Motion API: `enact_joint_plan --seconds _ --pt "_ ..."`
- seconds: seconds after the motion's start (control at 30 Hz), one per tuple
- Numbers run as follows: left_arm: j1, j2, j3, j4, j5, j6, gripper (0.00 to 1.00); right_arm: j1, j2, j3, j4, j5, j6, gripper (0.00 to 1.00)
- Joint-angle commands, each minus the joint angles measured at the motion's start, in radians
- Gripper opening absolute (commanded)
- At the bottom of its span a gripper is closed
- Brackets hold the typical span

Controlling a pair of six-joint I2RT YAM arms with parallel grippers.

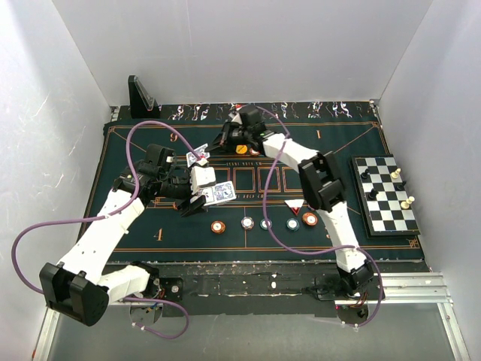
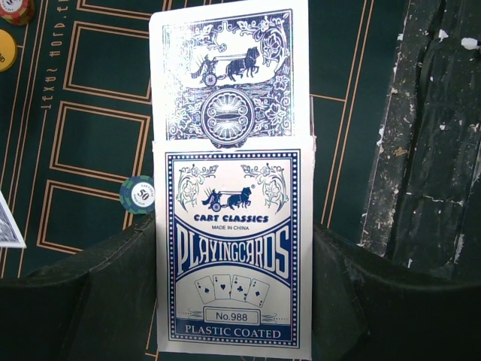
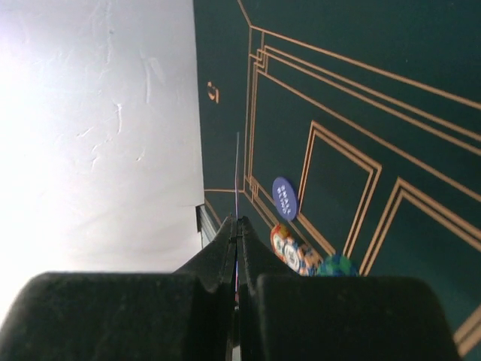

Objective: Distribute texas hold em gaming equipment

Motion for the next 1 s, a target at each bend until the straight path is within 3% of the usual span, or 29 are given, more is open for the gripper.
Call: enact_joint_plan --seconds 0.0,0.33,0.4,0.53,0.63,0.73,0.97 --pt "-0.006 -0.039 0.035 0.009 0.051 -0.042 0.00 0.050 0.133 0.204 -0.121 0.062 -0.010 0.01" --pt "-0.005 -0.044 0.044 0.005 0.021 -0.045 0.00 0.104 0.285 0.316 -0.098 0.145 0.081 0.01" --pt "-0.003 -0.042 0.046 0.000 0.016 -0.045 0.00 0.110 0.285 0.310 -0.120 0.168 0.073 0.10" --pt "-0.005 -0.039 0.038 -0.003 0.016 -0.048 0.00 0.118 0.244 0.279 -0.181 0.200 0.029 0.47" --pt "-0.005 -0.039 0.033 -0.001 0.019 -0.049 0.00 0.121 0.175 0.211 -0.206 0.237 -0.026 0.66" --pt "-0.005 -0.042 0.033 -0.001 0.022 -0.060 0.00 0.109 0.107 0.155 -0.229 0.248 -0.057 0.74" --pt "-0.005 -0.059 0.032 -0.006 0.008 -0.060 0.00 0.038 -0.127 -0.050 -0.146 0.155 -0.050 0.78"
